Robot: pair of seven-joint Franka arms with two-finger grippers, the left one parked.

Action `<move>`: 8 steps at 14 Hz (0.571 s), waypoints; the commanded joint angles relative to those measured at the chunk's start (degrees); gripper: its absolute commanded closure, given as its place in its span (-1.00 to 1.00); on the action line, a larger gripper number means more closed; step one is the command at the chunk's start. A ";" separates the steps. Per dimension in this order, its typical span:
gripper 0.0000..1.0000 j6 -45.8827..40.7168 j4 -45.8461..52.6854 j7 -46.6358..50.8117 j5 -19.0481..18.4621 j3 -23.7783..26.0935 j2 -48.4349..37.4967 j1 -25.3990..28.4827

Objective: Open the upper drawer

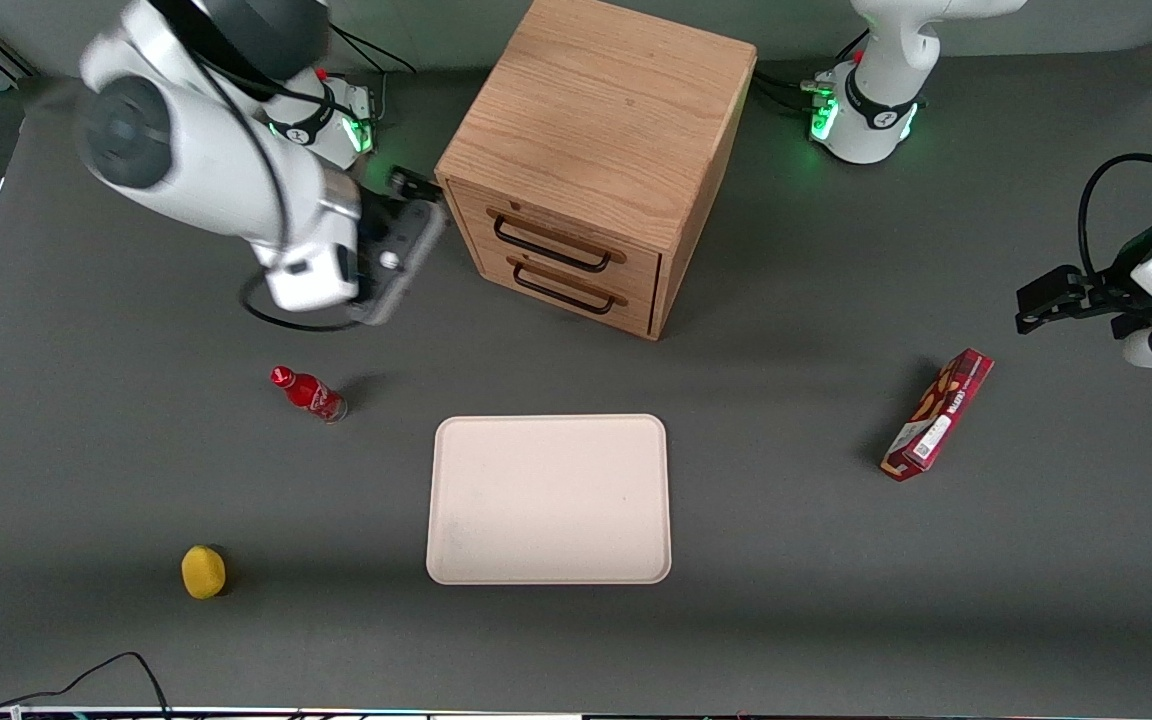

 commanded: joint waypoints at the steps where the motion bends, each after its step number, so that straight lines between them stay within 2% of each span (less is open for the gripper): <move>1: -1.00 3.64 2.42 4.52 0.31 3.69 6.61 1.09; 4: -1.00 9.88 -1.69 8.92 -3.28 7.55 9.26 2.32; 8: -1.00 14.46 -6.71 11.22 -5.66 9.41 9.44 2.50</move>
